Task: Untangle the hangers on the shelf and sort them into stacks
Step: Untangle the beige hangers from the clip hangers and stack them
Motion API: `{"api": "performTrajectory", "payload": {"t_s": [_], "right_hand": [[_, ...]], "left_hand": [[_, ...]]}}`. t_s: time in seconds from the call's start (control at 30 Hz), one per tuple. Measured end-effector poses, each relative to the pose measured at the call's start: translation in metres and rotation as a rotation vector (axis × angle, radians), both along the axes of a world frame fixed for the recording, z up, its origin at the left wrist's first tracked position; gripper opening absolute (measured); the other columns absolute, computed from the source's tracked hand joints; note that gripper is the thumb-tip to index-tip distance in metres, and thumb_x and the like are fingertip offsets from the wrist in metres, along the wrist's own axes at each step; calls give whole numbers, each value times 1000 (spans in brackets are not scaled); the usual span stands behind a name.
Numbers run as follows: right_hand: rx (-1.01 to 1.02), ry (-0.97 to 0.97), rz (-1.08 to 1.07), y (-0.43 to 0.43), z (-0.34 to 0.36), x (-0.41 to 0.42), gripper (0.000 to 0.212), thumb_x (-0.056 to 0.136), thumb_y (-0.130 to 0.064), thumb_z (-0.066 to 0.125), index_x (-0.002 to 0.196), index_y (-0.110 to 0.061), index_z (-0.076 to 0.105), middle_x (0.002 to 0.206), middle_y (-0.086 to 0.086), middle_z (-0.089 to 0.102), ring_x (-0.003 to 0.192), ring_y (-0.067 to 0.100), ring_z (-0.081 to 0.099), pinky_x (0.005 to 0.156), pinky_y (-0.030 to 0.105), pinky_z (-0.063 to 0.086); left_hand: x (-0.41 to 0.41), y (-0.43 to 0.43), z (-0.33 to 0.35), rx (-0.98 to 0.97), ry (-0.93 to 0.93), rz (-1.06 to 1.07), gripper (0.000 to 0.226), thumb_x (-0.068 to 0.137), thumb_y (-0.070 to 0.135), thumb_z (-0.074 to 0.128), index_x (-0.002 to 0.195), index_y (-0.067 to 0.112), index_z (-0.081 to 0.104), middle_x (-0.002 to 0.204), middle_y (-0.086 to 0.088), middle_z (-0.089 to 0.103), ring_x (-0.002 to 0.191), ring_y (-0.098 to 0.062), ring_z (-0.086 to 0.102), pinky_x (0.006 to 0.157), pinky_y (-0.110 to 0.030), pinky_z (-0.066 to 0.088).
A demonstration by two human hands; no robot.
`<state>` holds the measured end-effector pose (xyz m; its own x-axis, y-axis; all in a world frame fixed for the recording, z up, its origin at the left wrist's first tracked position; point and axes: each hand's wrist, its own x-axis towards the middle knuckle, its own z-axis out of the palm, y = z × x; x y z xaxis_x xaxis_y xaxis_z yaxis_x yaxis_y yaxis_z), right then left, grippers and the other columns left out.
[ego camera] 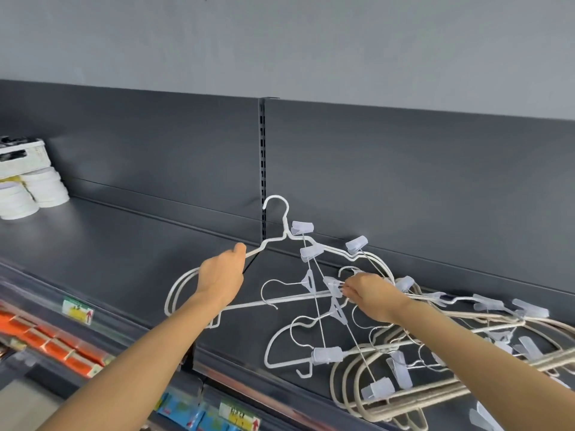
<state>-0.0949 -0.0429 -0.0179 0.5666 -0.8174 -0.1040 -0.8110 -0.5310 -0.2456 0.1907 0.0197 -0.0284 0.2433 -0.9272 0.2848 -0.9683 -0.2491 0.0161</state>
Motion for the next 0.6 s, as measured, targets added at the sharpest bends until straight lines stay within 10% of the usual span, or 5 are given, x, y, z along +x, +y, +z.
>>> {"api": "performTrajectory", "payload": {"t_s": [0.27,0.43,0.6], "right_hand": [[173,-247,-76,7,21,20,42,86,-2,38,124,-13,51,112,7,63,95,24,59,76,29,49],[280,-423,-175,8,29,37,12,82,-16,42,71,-19,44,65,-1,41,58,18,34,53,29,31],[153,-292,-295,11,20,55,35,75,-49,64,79,-19,48,70,-7,49,66,13,50,63,31,42]], "left_hand": [[-17,7,19,-42,-103,19,21,87,-1,46,103,13,43,75,3,51,57,-20,48,43,-25,24],[-22,11,23,-53,-89,19,22,87,-1,46,103,14,43,74,3,50,56,-20,47,41,-25,22],[-18,15,23,-77,-64,-32,20,87,-2,44,100,14,45,79,3,60,56,-21,49,42,-26,21]]}}
